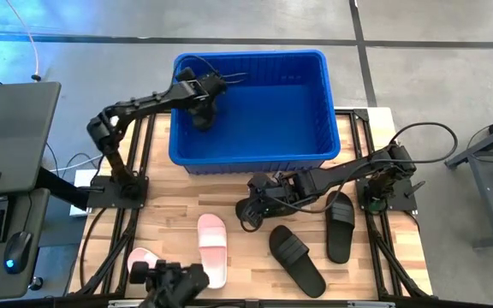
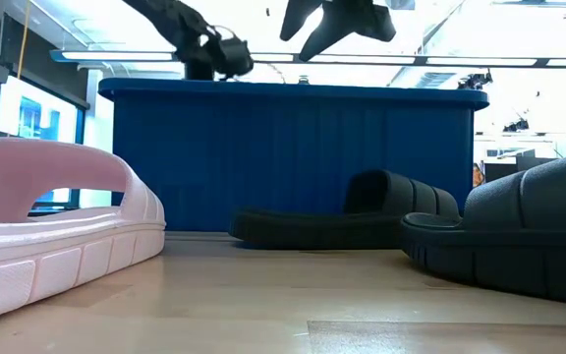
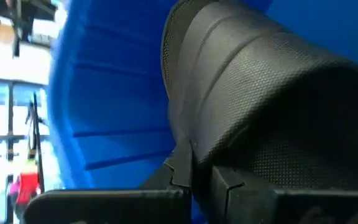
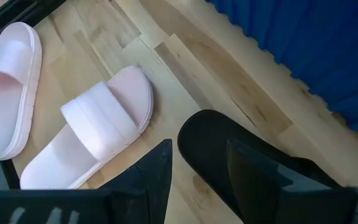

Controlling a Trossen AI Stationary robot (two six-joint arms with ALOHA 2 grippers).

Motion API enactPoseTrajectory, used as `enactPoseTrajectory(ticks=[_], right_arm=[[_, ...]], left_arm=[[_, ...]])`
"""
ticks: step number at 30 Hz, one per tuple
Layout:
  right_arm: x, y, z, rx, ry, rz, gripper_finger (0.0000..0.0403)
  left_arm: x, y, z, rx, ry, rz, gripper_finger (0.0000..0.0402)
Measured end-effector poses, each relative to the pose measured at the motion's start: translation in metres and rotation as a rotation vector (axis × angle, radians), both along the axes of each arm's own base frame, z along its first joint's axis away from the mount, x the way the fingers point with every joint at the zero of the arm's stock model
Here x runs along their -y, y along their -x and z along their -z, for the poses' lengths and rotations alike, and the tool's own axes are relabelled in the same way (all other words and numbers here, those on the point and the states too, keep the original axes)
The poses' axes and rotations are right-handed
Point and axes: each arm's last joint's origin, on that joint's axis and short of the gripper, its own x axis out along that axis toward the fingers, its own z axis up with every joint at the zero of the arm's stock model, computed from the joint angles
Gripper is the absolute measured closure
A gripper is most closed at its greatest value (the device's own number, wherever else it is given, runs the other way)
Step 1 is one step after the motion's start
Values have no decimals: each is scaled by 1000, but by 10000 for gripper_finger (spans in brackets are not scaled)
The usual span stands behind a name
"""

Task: Pick and place slides into bin
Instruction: Put the black slide into the blue bin

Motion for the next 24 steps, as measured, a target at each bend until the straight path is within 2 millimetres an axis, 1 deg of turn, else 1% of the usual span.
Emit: enactPoseTrajectory(ticks=[5, 9, 13, 15, 17, 21, 24], right_arm=[[0, 0, 0, 1, 3, 2, 258], [0, 0, 0, 1, 5, 4, 258], [2, 0, 0, 1, 7, 8, 258], [2, 0, 0, -1, 3, 7, 258], [2, 0, 0, -5, -2, 3, 258], [2, 0, 1, -12, -4, 0, 258], [2, 1, 1, -27, -6, -3, 258]], left_arm=[[-20, 6, 22, -41, 48, -32, 379], [-32, 7, 41, -39, 147, 30, 364], [-41, 5, 61, -52, 192, 38, 353], [-42, 2, 71, -25, 250, 67, 345], [-41, 0, 76, 0, 296, 87, 334], [-35, -6, 79, -7, 319, 108, 302], [-32, -10, 79, -55, 309, 130, 274]])
